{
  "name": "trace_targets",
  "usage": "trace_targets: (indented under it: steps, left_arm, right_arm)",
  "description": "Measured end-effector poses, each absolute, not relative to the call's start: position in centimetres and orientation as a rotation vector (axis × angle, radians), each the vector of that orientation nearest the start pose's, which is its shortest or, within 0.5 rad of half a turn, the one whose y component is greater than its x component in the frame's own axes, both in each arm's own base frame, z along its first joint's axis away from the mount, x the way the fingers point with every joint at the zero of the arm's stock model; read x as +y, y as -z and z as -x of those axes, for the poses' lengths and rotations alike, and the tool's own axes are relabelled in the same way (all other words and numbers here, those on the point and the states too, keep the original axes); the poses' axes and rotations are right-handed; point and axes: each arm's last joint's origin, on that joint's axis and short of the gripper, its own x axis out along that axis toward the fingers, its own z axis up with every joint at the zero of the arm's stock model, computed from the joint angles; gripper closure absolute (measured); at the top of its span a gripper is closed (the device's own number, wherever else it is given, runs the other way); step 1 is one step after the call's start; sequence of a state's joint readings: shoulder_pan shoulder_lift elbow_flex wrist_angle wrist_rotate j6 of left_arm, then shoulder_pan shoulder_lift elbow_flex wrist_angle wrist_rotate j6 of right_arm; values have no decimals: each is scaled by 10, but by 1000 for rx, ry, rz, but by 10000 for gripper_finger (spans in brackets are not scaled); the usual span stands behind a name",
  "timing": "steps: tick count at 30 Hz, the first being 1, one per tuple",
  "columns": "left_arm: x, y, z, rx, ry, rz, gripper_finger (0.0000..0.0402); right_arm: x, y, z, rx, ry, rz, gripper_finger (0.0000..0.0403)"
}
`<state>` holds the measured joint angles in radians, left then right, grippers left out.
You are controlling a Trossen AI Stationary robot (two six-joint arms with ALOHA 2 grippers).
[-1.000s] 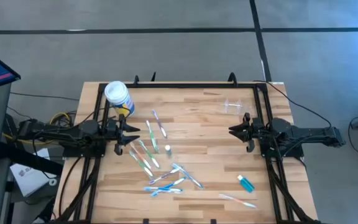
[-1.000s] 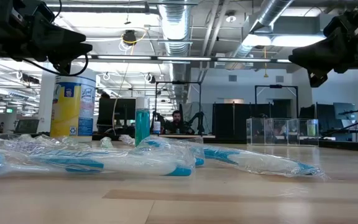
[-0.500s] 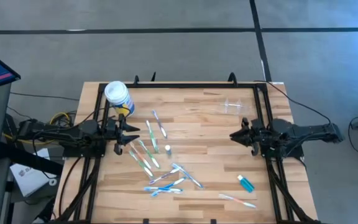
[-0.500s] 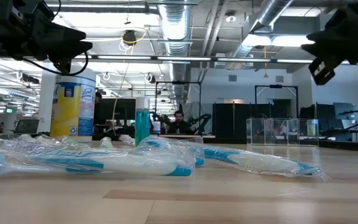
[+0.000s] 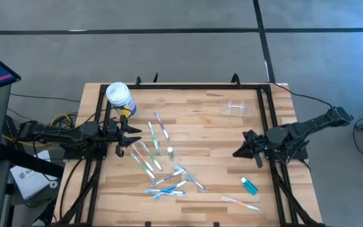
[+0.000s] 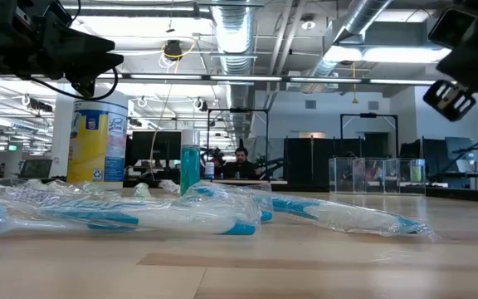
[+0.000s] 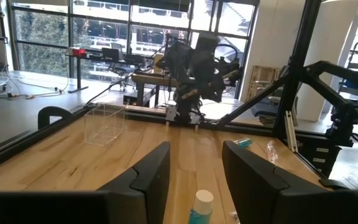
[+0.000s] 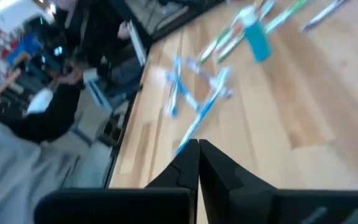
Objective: Pick & Place toothbrushing station
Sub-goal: Put the left mouthwash into the middle transparent organizer
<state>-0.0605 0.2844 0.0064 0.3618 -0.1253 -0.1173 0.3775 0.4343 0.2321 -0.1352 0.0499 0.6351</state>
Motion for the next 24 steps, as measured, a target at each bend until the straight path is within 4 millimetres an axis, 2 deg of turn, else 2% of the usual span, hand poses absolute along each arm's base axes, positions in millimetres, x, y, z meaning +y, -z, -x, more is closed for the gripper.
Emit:
trace_targets:
  steps: [7, 10, 14, 20, 24]
  left_arm:
    - [-3, -176, -115, -89, -60, 125, 262]
    - [-3, -177, -115, -91, -60, 125, 262]
    - [-3, -177, -115, -93, -59, 126, 262]
    - [-3, -177, -115, -94, -59, 126, 262]
    - [-3, -177, -115, -94, -59, 126, 262]
  right_arm:
    - [73, -220, -132, 501, -279, -516, 402]
    - [89, -234, -146, 518, -270, -454, 402]
    - [111, -240, -168, 560, -223, -352, 402]
    - [141, -231, -213, 635, -128, -240, 402]
    - [152, -219, -245, 691, -75, -207, 402]
